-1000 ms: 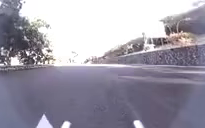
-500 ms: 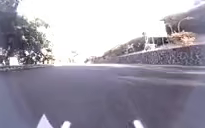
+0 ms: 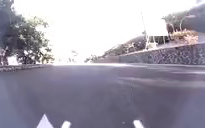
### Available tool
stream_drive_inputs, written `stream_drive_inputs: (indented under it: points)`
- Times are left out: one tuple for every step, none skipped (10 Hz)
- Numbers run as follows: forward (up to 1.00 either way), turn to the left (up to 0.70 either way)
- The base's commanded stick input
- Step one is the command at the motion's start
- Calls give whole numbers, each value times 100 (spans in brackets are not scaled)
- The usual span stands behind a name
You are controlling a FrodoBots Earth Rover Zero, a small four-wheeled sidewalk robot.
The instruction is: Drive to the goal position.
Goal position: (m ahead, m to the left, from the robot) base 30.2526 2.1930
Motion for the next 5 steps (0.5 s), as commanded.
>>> stream_drive_inputs:
  points:
    - [69,5]
    - [69,5]
    - [69,5]
    - [69,5]
    - [69,5]
